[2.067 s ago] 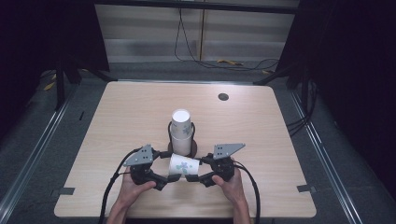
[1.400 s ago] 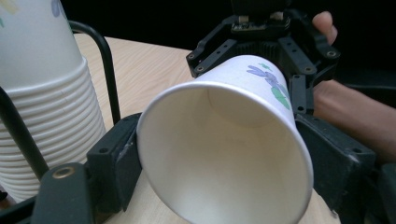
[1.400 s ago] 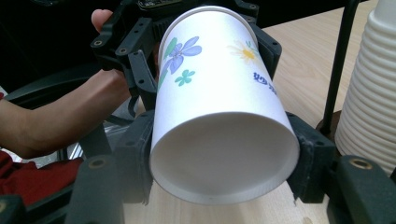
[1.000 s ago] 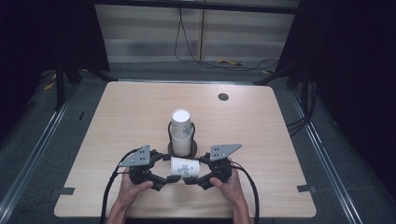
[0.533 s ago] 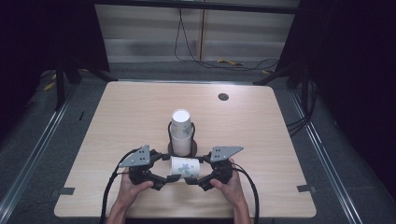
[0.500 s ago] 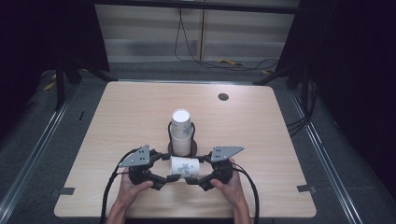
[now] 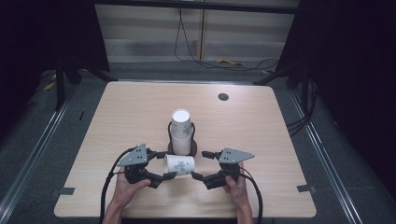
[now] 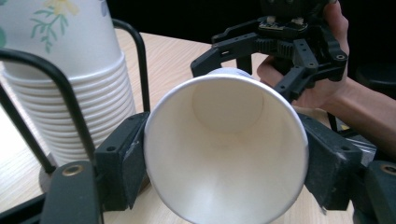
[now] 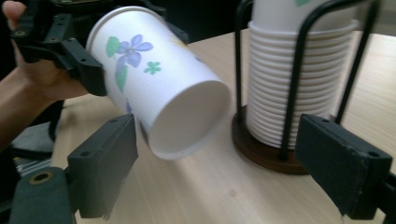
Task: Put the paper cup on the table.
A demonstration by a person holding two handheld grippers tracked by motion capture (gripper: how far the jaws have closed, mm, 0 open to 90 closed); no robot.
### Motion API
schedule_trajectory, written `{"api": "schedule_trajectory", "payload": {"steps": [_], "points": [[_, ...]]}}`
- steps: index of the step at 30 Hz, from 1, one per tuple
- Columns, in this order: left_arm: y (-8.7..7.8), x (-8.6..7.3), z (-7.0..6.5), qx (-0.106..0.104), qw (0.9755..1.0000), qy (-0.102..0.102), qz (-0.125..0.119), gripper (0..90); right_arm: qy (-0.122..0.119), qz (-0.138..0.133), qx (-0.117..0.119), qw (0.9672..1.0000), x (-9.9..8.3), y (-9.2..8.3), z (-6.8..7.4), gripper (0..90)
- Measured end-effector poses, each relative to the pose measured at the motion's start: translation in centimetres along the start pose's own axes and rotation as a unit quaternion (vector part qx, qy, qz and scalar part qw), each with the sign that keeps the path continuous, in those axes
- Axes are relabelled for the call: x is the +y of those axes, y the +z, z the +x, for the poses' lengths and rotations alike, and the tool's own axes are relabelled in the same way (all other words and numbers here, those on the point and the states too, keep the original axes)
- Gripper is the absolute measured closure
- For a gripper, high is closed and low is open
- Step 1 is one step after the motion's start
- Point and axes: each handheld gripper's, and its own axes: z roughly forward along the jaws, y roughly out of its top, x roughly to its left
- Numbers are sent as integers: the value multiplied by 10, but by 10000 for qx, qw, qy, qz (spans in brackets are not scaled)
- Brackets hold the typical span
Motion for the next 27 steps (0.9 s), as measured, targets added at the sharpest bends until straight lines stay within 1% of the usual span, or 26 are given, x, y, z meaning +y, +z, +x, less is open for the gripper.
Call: {"api": "schedule_trajectory", "payload": {"steps": [2,3,4,5,6,8,10,11,12,14,15,17,18,19,20,21,23,24,25,27], "points": [[-2,0,0,65,10000,-20,37,250,-69,-52,-308,9995,-4,-3,1,129],[-3,0,0,43,10000,-3,58,250,-80,-90,-489,9987,-6,-5,1,128],[-4,0,0,67,9999,-10,77,250,-56,-119,-646,9978,-7,-7,1,128],[-4,0,0,67,9999,-10,77,250,-55,-162,-748,9971,-9,-9,1,129],[-6,0,1,130,9999,-9,105,250,-24,-229,-845,9962,-11,-11,0,129],[-8,0,2,169,9998,-22,127,250,9,-308,-1035,9942,-13,-15,-1,128],[-10,-1,2,194,9997,-38,160,250,-19,-368,-1351,9901,-15,-17,-2,131],[-10,-1,3,205,9996,-56,163,250,-25,-411,-1431,9889,-15,-19,-3,130],[-12,-1,3,242,9995,-67,207,250,-35,-499,-1538,9868,-15,-21,-4,129],[-14,-1,3,282,9993,-60,246,250,-76,-664,-1775,9818,-17,-23,-5,127],[-15,-2,3,286,9993,-60,246,250,-50,-712,-1884,9795,-18,-25,-6,127],[-18,-2,3,327,9989,-64,319,250,-49,-880,-2099,9737,-22,-28,-8,127],[-19,-2,4,335,9989,-58,332,250,-14,-914,-2186,9715,-24,-30,-8,127],[-20,-2,4,351,9987,-49,355,250,-30,-969,-2242,9697,-25,-31,-9,127],[-21,-2,4,374,9986,-73,366,250,-84,-1052,-2342,9665,-25,-31,-10,128],[-23,-2,5,380,9985,-59,397,249,-113,-1073,-2384,9651,-25,-32,-10,127],[-26,-1,6,419,9982,-55,425,248,-124,-1186,-2526,9602,-25,-34,-10,128],[-27,-1,7,434,9981,-51,443,248,-158,-1192,-2589,9584,-25,-34,-11,127],[-29,0,8,457,9979,-41,463,248,-148,-1166,-2620,9579,-25,-35,-12,127],[-32,0,9,503,9975,-46,488,247,-154,-1150,-2706,9557,-27,-36,-12,127]]}}
